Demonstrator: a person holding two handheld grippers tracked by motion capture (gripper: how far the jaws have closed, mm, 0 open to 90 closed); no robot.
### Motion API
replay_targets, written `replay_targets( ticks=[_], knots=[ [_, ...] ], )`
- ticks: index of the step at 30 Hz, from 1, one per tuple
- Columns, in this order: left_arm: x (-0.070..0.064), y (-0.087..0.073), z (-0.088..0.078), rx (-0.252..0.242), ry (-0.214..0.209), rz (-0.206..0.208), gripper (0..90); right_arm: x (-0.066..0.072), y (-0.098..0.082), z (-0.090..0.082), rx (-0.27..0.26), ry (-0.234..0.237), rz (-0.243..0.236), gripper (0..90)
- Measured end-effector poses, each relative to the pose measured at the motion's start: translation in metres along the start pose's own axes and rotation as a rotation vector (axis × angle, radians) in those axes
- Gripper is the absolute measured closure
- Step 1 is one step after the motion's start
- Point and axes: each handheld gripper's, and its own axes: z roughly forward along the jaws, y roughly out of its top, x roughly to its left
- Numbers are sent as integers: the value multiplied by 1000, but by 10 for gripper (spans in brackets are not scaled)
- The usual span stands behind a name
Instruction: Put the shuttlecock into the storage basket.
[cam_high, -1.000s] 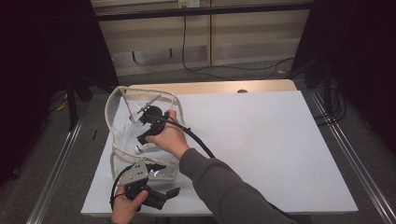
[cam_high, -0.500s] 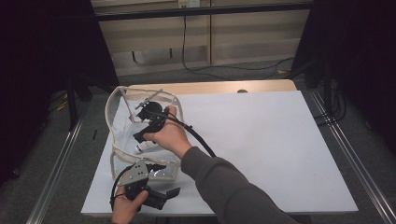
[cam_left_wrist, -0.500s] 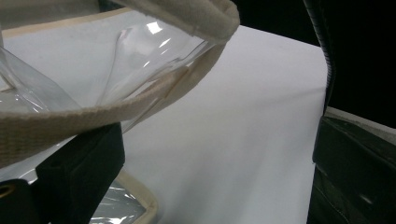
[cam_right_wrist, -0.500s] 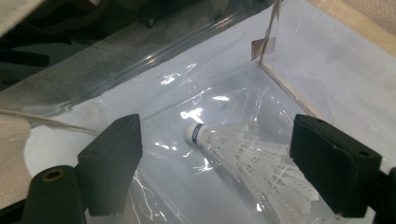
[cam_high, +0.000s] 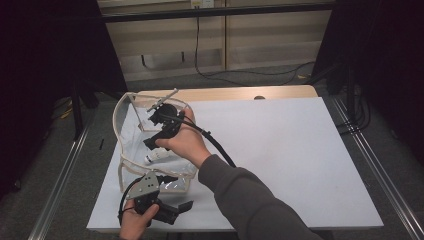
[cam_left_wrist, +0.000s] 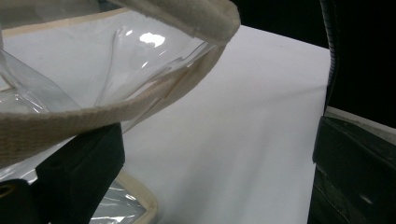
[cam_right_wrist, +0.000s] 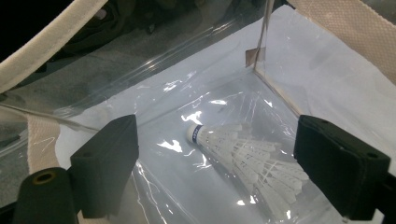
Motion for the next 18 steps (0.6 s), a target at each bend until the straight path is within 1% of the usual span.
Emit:
replay_targets(
  ticks=[4,7,11,12,13,15,18],
  knots=[
    [0,0,0,0,-1,0,25,1,0,-7,-5,8,2,127],
    [0,0,0,2,0,0,25,2,-1,-11,-2,15,-11,107],
    [0,0,0,1,0,-2,25,1,-2,-19,-12,29,-11,87],
    [0,0,0,6,0,4,26,1,-3,-21,-17,31,-8,85],
    [0,0,-1,7,0,5,26,1,-4,-24,-20,40,-11,80],
    [-1,0,0,2,0,-1,26,1,-5,-28,-24,44,-15,71],
    [0,0,-1,3,4,1,29,1,-8,-36,-40,69,-15,65]
  ],
)
